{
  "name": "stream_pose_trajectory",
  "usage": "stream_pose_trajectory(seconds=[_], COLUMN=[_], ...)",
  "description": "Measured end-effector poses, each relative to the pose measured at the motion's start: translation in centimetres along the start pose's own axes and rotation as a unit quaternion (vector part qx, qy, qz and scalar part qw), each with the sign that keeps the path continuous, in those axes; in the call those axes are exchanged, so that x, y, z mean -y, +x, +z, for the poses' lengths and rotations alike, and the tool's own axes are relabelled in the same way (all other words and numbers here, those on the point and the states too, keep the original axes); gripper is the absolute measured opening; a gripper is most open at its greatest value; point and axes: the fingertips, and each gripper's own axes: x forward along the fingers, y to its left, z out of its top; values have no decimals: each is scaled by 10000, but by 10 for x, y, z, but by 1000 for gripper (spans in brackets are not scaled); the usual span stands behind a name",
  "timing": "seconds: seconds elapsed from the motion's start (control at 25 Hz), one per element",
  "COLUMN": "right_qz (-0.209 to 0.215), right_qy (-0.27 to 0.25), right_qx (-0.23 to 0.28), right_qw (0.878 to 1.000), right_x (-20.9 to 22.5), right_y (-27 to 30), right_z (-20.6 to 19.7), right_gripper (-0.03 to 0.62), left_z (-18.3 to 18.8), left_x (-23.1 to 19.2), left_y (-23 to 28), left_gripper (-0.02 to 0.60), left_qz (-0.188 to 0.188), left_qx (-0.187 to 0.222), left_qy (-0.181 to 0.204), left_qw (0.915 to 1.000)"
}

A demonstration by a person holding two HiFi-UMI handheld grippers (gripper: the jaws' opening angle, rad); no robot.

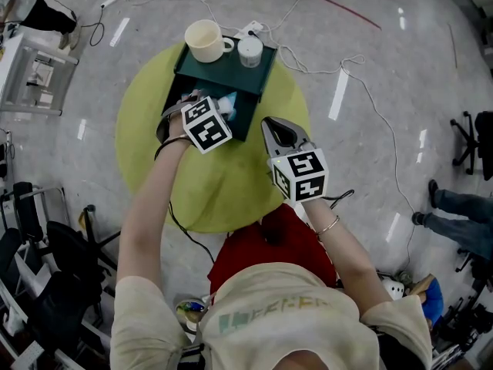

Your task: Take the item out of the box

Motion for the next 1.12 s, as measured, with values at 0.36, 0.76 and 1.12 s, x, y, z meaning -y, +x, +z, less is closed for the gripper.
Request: stream_pose_trajectory(seconds=[0.36,0.76,1.12], right_qz=[34,74,65], right_qy=[-70,-108,-136], right_qx=[48,134,280], right_qw=[10000,9998,9995], right_x=[-8,-19,-28], right_y=[-7,-20,-36], right_z=[1,1,8], right_gripper=[37,37,37], left_z=[7,13,10], left_x=[-3,-6,-4], left_y=[-17,-43,-73], left_gripper=[199,198,198], left_qz=[314,844,1226], left_qx=[283,583,843], left_qy=[-132,-357,-709], left_qw=[9990,9941,9863])
